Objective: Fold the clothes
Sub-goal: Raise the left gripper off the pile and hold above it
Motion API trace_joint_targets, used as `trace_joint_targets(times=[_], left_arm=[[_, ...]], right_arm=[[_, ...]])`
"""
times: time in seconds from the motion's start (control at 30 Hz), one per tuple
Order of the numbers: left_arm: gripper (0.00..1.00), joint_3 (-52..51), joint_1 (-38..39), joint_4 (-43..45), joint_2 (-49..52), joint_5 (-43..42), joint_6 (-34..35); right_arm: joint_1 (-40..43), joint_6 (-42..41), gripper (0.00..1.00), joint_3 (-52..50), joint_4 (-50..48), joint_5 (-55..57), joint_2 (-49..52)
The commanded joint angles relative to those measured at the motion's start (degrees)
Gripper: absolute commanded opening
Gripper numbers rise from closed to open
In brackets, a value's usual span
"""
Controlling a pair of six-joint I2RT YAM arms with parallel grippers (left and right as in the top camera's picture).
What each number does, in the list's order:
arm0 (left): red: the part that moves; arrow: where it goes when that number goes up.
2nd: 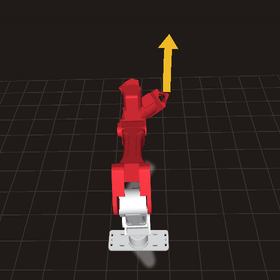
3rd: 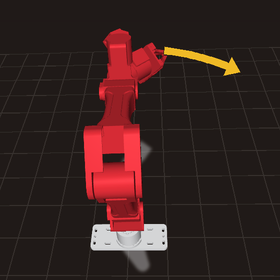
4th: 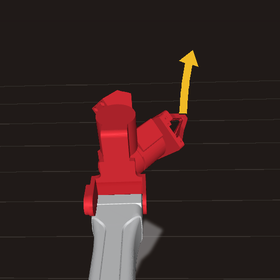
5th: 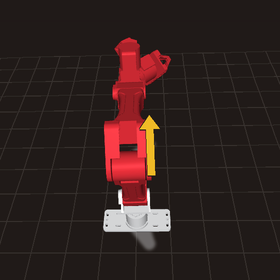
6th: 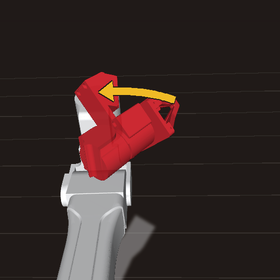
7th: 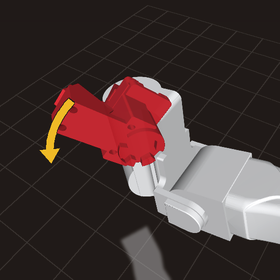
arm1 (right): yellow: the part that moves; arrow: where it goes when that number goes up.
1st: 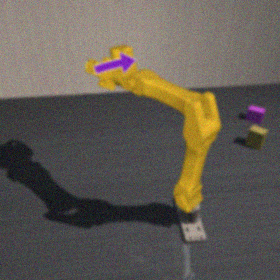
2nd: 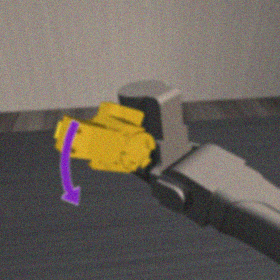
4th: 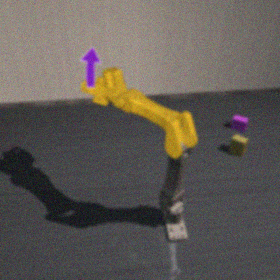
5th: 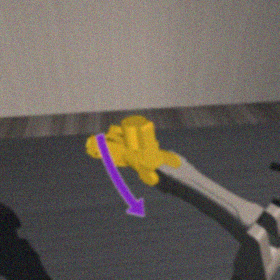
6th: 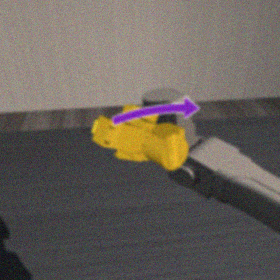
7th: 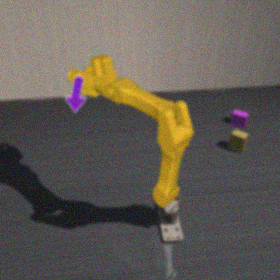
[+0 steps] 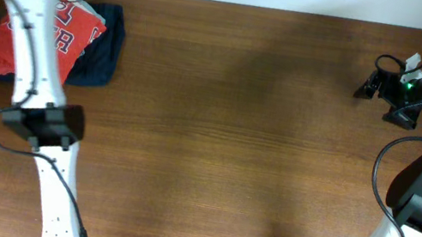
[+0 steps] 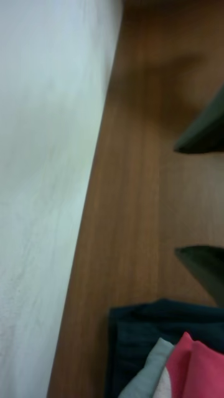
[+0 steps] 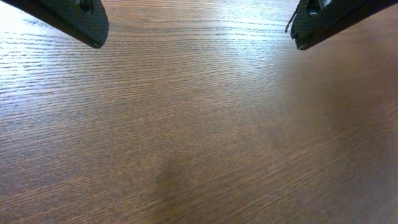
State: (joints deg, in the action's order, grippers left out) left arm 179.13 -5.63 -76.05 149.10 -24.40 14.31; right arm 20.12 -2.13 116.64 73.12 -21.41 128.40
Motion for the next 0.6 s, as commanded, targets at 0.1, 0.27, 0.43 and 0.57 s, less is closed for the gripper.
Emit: trace_joint_targets(times=[0.1,0.27,0.43,0.57], left_arm=[[0.79,0.1,7.1,-0.2,-1.0,24.0,-0.2],[0.99,0.1,10.1,-1.2,-1.0,25.1,-0.2],[0.99,0.1,11.1,-1.2,-1.0,25.1,-0.2],[0.99,0.1,11.1,-1.2,-1.0,25.1,-0.2]], right_arm=[[0.2,0.3,0.99,0.7,0.2,0.7,-1.6],[0.2,0.3,0.99,0.7,0.2,0.7,-1.6],[0.2,0.3,0.98,0.7,0.2,0.7,-1.6],[0.2,0.3,0.99,0.7,0.2,0.7,-1.6]])
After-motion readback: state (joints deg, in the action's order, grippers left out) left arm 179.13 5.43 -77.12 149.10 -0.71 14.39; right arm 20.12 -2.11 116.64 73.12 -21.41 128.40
